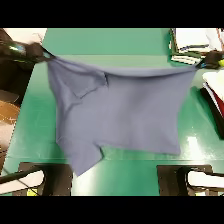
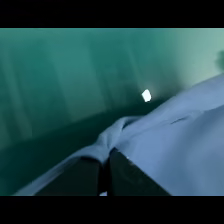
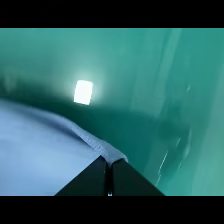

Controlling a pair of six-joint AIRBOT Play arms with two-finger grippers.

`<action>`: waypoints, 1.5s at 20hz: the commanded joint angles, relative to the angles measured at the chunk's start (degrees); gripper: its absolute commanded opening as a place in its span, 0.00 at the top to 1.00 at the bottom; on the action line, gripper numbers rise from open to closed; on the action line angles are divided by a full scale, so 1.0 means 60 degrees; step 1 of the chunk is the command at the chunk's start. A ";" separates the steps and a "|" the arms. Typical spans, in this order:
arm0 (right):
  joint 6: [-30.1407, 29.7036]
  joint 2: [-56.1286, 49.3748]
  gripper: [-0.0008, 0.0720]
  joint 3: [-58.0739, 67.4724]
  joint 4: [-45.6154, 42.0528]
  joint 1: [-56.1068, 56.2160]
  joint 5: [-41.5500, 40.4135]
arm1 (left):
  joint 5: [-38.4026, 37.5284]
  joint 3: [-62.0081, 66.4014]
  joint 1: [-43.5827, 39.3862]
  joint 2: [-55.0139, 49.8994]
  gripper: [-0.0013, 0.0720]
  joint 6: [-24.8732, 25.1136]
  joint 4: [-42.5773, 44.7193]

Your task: Fold the shirts.

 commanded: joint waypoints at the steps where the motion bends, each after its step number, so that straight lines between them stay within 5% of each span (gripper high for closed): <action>1: 0.0018 -0.1789 0.97 0.0273 -0.0033 0.0186 -0.0743 | 0.1942 -0.0215 -0.0466 -0.1949 0.94 0.0277 0.0357; 8: 0.0251 -0.3275 0.97 0.2266 -0.0029 0.0175 -0.1439 | 0.4000 -0.0215 -0.0357 -0.2586 0.94 0.0670 -0.0080; 12: 0.0248 -0.3187 0.97 0.2022 -0.0051 0.0251 -0.0131 | 0.2375 -0.0219 -0.0076 -0.2517 0.94 0.1122 0.0539; 16: 0.0259 -0.2339 0.97 -0.0153 -0.0685 0.0619 -0.0535 | 0.0415 -0.0499 -0.0098 -0.2539 0.94 0.1104 0.2269; 24: 0.0433 -0.1381 0.97 -0.3399 -0.0940 0.1406 -0.2331 | 0.0302 -0.1308 -0.0098 -0.2539 0.94 0.0546 0.2495; 25: 0.0572 -0.1410 0.96 -0.3475 -0.0933 0.1413 -0.2441 | 0.0233 -0.1308 -0.0098 -0.2539 0.87 0.0175 0.2535; 26: 0.0707 -0.1421 0.92 -0.3497 -0.0933 0.1417 -0.2495 | 0.0149 -0.1308 -0.0098 -0.2539 0.43 0.0018 0.2546; 27: 0.0907 -0.1413 0.72 -0.3472 -0.0936 0.1413 -0.2499 | 0.0087 -0.1308 -0.0098 -0.2539 0.18 -0.0186 0.2612; 28: 0.1188 -0.1413 0.53 -0.3373 -0.0951 0.1330 -0.2404 | -0.0040 -0.1304 -0.0069 -0.2528 0.18 -0.0430 0.2743; 30: 0.1643 -0.1377 0.53 -0.3064 -0.0940 0.1045 -0.1650 | -0.0608 -0.1308 0.0138 -0.2415 0.18 -0.0699 0.2998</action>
